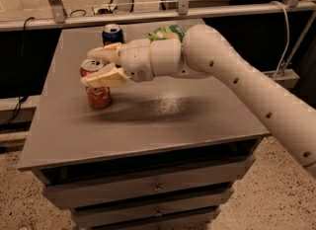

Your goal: Place coke can upright

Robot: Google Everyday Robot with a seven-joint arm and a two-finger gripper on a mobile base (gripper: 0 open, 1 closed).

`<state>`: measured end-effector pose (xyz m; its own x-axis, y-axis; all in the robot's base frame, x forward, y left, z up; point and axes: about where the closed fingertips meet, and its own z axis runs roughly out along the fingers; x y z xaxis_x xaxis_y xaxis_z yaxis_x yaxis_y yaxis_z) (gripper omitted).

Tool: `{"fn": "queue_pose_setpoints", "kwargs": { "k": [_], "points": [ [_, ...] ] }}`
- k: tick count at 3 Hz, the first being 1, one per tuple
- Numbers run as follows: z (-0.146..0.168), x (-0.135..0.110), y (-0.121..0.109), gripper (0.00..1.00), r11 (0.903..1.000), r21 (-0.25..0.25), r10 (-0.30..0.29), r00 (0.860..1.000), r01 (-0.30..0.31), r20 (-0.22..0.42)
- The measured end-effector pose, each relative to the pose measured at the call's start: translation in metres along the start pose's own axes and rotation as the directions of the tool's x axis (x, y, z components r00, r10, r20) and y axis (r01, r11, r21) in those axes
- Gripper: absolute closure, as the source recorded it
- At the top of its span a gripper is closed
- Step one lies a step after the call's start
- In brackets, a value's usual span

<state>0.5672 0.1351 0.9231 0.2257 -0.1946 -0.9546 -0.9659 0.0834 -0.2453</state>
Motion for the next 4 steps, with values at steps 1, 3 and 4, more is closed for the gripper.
{"fn": "queue_pose_setpoints", "kwargs": {
  "k": [1, 3, 4],
  "points": [
    [-0.006, 0.001, 0.0, 0.0, 1.0, 0.005, -0.002, 1.0, 0.002, -0.009],
    [-0.083, -0.038, 0.001, 0.0, 0.9978, 0.067, -0.001, 0.997, 0.006, -0.072],
    [-0.162, -0.081, 0.005, 0.0, 0.9831, 0.182, 0.003, 0.996, 0.014, -0.091]
  ]
}}
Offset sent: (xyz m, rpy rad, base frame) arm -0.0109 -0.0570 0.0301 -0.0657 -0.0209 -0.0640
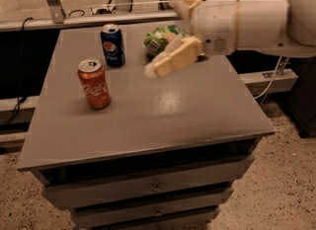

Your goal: Place coke can upright

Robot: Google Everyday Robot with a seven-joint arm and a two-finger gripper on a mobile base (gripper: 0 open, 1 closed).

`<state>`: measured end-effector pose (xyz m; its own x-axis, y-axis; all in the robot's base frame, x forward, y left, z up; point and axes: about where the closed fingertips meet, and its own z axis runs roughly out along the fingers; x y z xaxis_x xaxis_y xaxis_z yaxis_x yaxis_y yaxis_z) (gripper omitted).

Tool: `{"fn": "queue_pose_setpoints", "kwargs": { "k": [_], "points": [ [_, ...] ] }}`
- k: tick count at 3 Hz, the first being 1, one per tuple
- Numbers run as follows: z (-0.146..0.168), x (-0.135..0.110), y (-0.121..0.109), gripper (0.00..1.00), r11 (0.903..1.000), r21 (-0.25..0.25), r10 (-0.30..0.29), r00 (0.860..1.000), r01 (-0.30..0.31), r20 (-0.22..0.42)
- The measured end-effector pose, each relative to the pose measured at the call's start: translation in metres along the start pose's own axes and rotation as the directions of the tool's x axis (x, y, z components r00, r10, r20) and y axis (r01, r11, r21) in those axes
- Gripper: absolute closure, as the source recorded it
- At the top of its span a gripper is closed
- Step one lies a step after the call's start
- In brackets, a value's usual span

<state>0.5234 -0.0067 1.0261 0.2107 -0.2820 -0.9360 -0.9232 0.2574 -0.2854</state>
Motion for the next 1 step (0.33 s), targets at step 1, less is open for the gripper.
{"fn": "queue_pose_setpoints", "kwargs": {
  "k": [1],
  "points": [
    [-0.0257, 0.0034, -0.0048, 0.0, 0.9988, 0.048, 0.007, 1.0, -0.006, -0.014]
  ]
}}
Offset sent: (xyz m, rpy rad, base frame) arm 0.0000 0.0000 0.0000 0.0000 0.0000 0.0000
